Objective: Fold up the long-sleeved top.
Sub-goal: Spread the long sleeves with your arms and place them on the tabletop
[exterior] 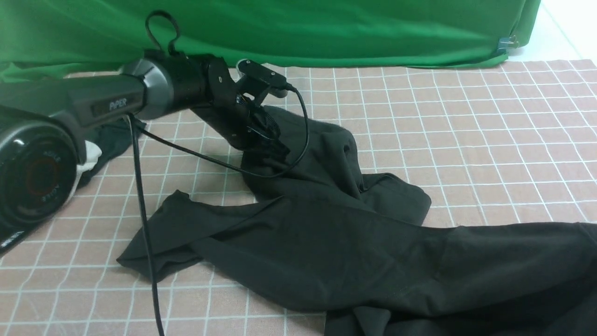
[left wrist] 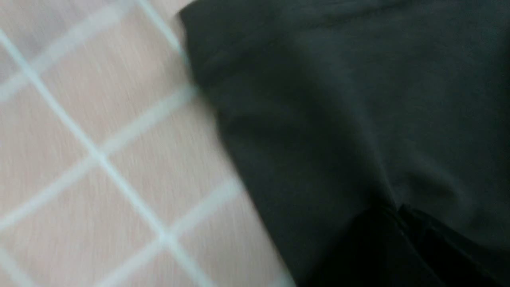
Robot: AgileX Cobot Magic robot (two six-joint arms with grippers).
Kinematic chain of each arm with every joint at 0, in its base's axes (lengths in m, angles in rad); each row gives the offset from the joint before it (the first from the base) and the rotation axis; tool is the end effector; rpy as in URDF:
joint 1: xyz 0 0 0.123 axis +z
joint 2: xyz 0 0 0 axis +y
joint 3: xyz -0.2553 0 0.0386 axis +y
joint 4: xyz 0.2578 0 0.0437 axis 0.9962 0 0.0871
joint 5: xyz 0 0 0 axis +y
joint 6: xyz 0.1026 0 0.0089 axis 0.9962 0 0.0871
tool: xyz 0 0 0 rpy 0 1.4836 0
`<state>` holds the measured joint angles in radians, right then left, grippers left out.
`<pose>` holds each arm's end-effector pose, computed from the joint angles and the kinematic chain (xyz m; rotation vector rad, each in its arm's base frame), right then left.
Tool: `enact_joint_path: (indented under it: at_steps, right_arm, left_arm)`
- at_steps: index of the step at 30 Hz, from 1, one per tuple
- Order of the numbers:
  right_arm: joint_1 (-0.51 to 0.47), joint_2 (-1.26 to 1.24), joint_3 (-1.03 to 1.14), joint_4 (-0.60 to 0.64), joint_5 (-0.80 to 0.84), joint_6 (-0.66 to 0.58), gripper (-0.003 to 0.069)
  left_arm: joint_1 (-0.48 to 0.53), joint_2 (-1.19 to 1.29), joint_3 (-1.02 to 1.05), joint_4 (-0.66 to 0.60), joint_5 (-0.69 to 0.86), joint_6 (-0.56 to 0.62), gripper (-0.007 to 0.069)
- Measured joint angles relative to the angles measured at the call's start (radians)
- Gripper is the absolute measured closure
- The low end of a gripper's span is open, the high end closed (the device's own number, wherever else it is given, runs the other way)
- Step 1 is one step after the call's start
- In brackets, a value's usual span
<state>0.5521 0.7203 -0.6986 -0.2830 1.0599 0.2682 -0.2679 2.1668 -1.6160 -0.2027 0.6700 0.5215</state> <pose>0.1393 0.0563 0.2757 -0.4355 2.4667 -0.0368 0.4420 -0.1347 0.1228 0.8682 2.5421 -0.1397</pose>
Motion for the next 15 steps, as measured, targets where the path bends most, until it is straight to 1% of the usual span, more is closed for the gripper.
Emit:
enact_joint_path:
  at_steps: [3, 4, 5, 9, 11, 15]
  right_arm:
    - [0.000, 0.000, -0.038, -0.042, -0.044, -0.012, 0.0606]
    - [0.000, 0.000, -0.041, -0.045, -0.047, -0.012, 0.0606]
    - [0.000, 0.001, -0.064, -0.073, -0.072, -0.016, 0.0606]
    - [0.000, 0.016, -0.103, -0.109, -0.100, -0.022, 0.0606]
    - [0.000, 0.050, -0.142, -0.123, -0.103, -0.032, 0.0606]
    - [0.000, 0.119, -0.208, -0.145, -0.120, -0.082, 0.0606]
  left_arm:
    - [0.033, -0.114, -0.037, 0.011, 0.081, -0.006, 0.0604]
    - [0.036, -0.123, -0.041, 0.011, 0.086, -0.007, 0.0604]
    - [0.063, -0.206, -0.070, 0.011, 0.117, -0.010, 0.0604]
    - [0.116, -0.332, -0.092, 0.014, 0.145, -0.018, 0.0604]
    - [0.169, -0.428, -0.093, 0.022, 0.173, -0.034, 0.0604]
    - [0.240, -0.535, -0.093, 0.024, 0.211, -0.058, 0.0604]
